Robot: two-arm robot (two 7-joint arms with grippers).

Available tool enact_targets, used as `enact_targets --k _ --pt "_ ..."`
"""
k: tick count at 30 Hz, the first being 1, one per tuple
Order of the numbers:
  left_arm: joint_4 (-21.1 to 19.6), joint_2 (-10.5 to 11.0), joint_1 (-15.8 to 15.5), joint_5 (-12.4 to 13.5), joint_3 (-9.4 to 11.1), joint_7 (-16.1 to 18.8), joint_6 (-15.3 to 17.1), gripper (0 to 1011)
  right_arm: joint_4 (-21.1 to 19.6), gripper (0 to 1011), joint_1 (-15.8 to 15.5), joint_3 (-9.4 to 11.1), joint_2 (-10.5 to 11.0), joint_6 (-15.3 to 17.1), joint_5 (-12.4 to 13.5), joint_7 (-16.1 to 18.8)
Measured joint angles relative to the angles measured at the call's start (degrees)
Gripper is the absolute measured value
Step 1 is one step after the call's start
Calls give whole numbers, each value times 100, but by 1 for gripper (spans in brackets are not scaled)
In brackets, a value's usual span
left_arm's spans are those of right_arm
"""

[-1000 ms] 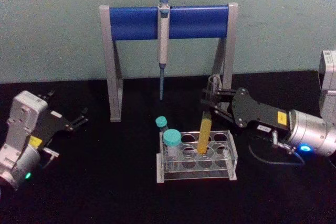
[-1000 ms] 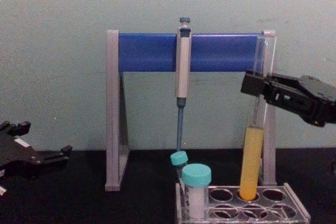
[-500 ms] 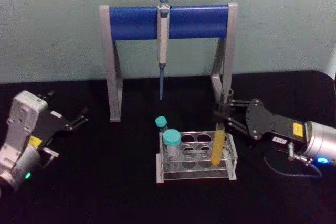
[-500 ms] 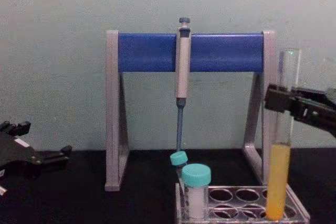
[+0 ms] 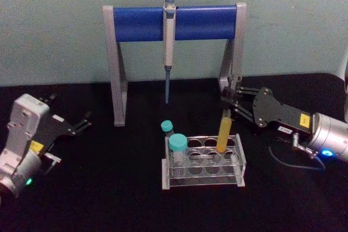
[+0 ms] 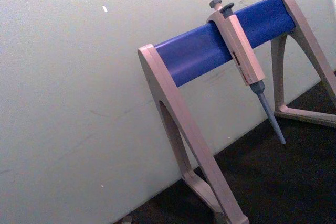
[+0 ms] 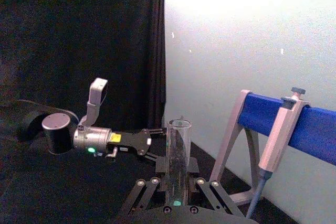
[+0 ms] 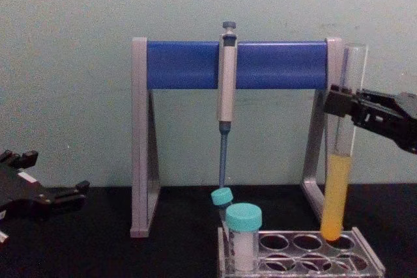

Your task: Pick up the test tube from the test tube rack, shake it, then place it back into the test tube rack.

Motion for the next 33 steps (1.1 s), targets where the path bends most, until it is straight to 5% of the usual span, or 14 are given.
enact_targets --k 17,33 --pt "0 0 0 0 0 0 0 1001 85 232 46 4 -78 -91 -17 163" --pt "0 0 0 0 0 0 0 1001 -19 232 -177 136 67 -243 -36 125"
